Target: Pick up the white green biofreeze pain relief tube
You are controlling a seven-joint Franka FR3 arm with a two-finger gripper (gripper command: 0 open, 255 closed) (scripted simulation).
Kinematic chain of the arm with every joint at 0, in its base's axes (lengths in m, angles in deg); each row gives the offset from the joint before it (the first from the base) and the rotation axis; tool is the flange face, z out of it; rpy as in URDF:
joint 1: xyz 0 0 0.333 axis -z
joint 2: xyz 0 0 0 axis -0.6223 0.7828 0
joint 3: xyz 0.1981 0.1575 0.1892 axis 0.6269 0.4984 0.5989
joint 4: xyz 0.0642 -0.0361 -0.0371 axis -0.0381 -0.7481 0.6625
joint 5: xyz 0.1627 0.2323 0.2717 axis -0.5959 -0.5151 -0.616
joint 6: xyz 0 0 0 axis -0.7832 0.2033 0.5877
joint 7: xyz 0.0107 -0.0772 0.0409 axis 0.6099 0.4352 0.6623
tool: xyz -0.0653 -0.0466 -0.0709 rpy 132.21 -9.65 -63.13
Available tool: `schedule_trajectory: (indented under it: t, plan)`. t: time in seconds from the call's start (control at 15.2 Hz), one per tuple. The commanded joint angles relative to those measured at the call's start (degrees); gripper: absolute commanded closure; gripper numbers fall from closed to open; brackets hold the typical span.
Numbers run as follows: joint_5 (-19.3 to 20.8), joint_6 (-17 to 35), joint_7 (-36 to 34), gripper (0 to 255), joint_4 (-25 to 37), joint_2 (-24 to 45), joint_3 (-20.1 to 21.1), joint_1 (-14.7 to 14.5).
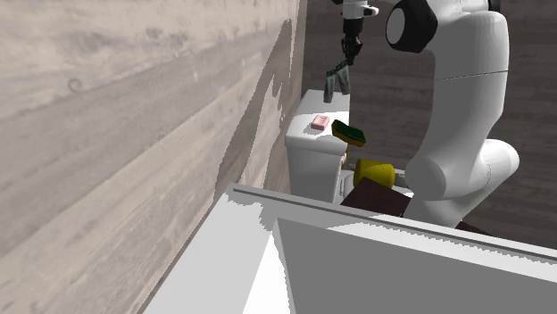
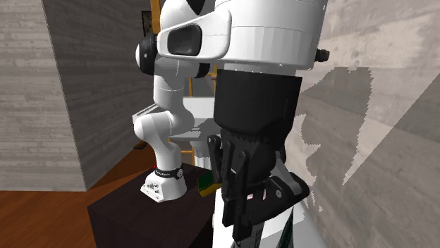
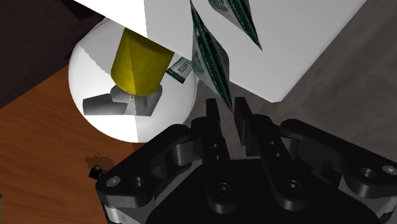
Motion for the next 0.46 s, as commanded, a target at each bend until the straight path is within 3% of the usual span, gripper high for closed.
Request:
schedule_trajectory:
  t: [0.0, 0.4]
  plan:
    - [-0.1, -2.0, 0.1, 255, 2.5, 0.5, 0.0, 0.2]
    - [-0.5, -6.3, 0.5, 255, 8.6, 2.3, 0.0, 0.8]
